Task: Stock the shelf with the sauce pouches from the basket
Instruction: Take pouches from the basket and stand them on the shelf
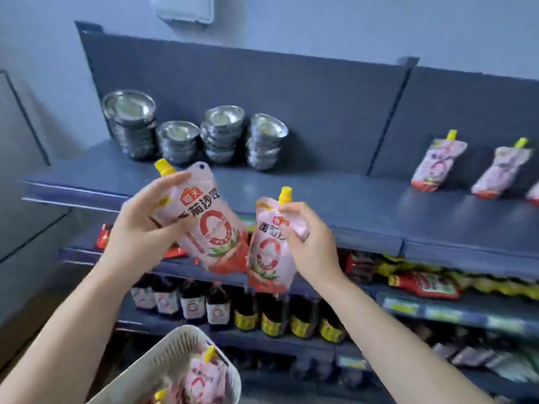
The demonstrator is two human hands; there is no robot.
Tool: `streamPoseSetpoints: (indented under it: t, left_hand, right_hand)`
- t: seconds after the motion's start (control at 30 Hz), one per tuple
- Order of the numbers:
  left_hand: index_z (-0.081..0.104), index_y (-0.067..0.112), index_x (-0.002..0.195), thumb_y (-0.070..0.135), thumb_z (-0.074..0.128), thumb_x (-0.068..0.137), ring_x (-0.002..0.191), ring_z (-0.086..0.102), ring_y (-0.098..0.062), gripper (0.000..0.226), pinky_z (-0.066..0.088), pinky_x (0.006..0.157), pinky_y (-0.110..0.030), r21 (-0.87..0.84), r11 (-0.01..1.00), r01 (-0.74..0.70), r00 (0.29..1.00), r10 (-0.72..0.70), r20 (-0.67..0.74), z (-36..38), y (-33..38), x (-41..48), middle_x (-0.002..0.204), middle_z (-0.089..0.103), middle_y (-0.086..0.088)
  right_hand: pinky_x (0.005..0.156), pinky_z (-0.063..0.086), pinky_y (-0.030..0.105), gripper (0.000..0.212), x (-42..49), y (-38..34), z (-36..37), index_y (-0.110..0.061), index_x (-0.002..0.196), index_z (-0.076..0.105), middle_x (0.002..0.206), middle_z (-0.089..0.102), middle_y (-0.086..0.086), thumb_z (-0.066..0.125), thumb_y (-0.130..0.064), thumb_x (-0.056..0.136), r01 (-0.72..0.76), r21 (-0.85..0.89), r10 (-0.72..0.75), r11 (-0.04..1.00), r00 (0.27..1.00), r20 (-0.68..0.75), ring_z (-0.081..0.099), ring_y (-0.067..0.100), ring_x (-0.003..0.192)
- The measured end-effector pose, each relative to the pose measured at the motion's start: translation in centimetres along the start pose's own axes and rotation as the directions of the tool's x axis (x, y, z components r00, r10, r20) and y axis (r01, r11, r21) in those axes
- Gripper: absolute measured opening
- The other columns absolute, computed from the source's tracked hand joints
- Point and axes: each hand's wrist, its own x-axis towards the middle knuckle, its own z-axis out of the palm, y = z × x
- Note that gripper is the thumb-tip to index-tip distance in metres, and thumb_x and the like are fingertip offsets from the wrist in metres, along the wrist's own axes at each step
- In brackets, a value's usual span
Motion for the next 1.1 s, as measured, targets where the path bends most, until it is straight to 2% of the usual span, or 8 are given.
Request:
streamPoseSetpoints:
  t: [0.13,0.37,0.5,0.63,0.73,0.9,1.0,1.1]
  left_hand:
    - [0.064,0.03,0.119,-0.017,0.068,0.076,0.092,0.068,-0.003,0.064,0.057,0.069,-0.02,-0.03,0.998,-0.054,0.983,0.058,0.176,9.1,2.7,4.5,0.111,0.069,0.003]
    - [0.06,0.023,0.117,-0.025,0.06,0.077,0.088,0.065,0.009,0.063,0.052,0.068,-0.011,-0.067,0.984,-0.168,0.915,0.181,0.362,29.8,4.3,12.7,0.107,0.062,0.018]
    - [0.06,0.034,0.113,-0.02,0.058,0.077,0.097,0.067,-0.006,0.065,0.059,0.074,-0.025,-0.018,0.977,-0.213,0.904,0.204,0.375,42.8,2.6,17.5,0.112,0.066,0.007]
    - [0.063,0.024,0.121,-0.021,0.055,0.078,0.108,0.065,-0.017,0.063,0.06,0.077,-0.029,0.026,0.985,-0.172,0.878,0.142,0.457,52.6,-0.1,21.7,0.121,0.065,-0.002]
    - [0.062,0.016,0.127,-0.023,0.054,0.079,0.106,0.066,-0.017,0.062,0.056,0.072,-0.016,0.055,0.989,-0.135,0.868,0.091,0.487,57.0,-1.5,23.4,0.121,0.066,-0.006]
    - [0.061,0.014,0.129,-0.02,0.056,0.081,0.093,0.063,0.005,0.059,0.053,0.074,-0.015,0.108,0.969,-0.223,0.796,0.117,0.593,61.1,-2.5,25.4,0.115,0.068,-0.002]
    - [0.059,0.02,0.132,-0.013,0.067,0.078,0.11,0.06,-0.009,0.063,0.053,0.091,-0.025,0.175,0.929,-0.327,0.782,0.161,0.602,61.5,-3.1,26.3,0.125,0.064,0.003]
    - [0.052,0.029,0.137,-0.008,0.075,0.072,0.119,0.052,-0.014,0.079,0.052,0.088,-0.026,0.175,0.905,-0.387,0.765,0.209,0.61,61.4,-3.9,25.4,0.131,0.053,0.004]
  right_hand:
    - [0.085,0.043,0.01,0.035,3.8,1.1,-11.4,-0.032,0.099,0.07,0.102,0.066,-0.026,0.064,-0.001,0.087,-0.023,-0.002,0.023,1.0,0.994,-0.111,0.06,-0.011,0.096]
    - [0.076,0.044,0.003,0.035,9.9,10.0,-28.7,-0.03,0.079,0.072,0.091,0.069,-0.021,0.068,0.003,0.084,-0.01,-0.043,0.004,0.999,0.99,-0.14,0.061,-0.016,0.086]
    - [0.077,0.047,0.007,0.034,13.1,17.7,-36.8,-0.029,0.08,0.072,0.09,0.072,-0.02,0.066,0.004,0.085,-0.063,-0.042,0.056,0.997,0.988,-0.141,0.063,-0.01,0.089]
    - [0.076,0.048,0.008,0.038,15.7,24.0,-41.9,-0.027,0.076,0.072,0.082,0.073,-0.024,0.063,0.008,0.086,-0.1,0.023,0.102,0.995,0.988,-0.114,0.065,-0.009,0.087]
    - [0.079,0.05,0.017,0.038,17.3,27.6,-43.3,-0.028,0.078,0.072,0.085,0.075,-0.015,0.063,0.007,0.087,-0.123,0.16,0.146,0.979,0.979,-0.141,0.067,0.0,0.089]
    - [0.085,0.052,0.024,0.046,17.5,30.3,-44.3,-0.035,0.079,0.074,0.095,0.074,-0.011,0.066,0.01,0.083,-0.093,0.276,0.11,0.957,0.993,-0.046,0.066,0.008,0.099]
    - [0.09,0.054,0.03,0.048,16.9,31.8,-44.9,-0.031,0.094,0.073,0.111,0.07,-0.012,0.071,0.013,0.077,-0.14,0.229,0.113,0.963,0.985,0.128,0.062,0.007,0.111]
    - [0.09,0.054,0.03,0.052,16.3,32.9,-44.5,-0.035,0.101,0.07,0.118,0.067,-0.014,0.073,0.009,0.074,-0.16,0.169,0.119,0.973,0.966,0.229,0.059,0.007,0.116]
